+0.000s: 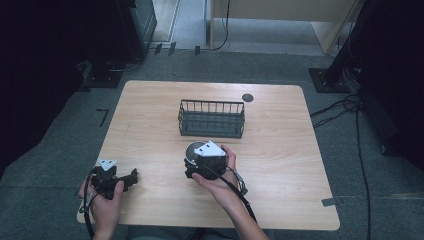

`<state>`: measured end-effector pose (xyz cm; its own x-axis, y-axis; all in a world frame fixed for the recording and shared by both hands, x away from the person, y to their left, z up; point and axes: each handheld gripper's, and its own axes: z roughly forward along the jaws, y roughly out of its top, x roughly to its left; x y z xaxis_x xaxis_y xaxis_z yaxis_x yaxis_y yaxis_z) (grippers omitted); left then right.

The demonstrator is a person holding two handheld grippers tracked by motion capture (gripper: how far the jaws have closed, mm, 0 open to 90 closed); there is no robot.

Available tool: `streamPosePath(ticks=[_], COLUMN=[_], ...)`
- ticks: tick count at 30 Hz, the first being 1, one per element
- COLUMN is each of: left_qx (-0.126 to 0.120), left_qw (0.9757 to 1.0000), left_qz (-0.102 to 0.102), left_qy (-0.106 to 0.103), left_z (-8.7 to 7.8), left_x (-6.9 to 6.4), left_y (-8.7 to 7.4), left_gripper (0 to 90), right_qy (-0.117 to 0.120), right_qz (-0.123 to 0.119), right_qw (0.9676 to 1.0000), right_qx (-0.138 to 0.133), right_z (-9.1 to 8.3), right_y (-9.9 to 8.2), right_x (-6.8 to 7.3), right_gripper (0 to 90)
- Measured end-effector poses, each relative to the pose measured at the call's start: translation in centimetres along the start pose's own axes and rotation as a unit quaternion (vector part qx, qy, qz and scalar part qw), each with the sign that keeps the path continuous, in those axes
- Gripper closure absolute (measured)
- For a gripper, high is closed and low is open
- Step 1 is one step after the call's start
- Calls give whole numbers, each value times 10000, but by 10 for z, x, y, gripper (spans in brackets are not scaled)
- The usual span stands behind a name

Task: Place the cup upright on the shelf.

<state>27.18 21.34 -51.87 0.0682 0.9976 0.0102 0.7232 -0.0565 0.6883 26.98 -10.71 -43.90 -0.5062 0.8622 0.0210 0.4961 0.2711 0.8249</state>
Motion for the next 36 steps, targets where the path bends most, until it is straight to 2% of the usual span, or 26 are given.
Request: streamPosePath(ticks=[15,36], left_qx=[6,-5], left_qw=[10000,10000], left_qz=[-4,7], left_qy=[-5,3], left_z=[0,0], left_x=[0,0], left_y=[0,0], left_gripper=[0,0], right_qy=[-170,-382], right_qz=[59,124], right_qw=[9997,9990], right_qx=[-158,-208], right_z=[-10,-8], right_y=[23,45], right_x=[-27,-53], right_gripper=[184,184])
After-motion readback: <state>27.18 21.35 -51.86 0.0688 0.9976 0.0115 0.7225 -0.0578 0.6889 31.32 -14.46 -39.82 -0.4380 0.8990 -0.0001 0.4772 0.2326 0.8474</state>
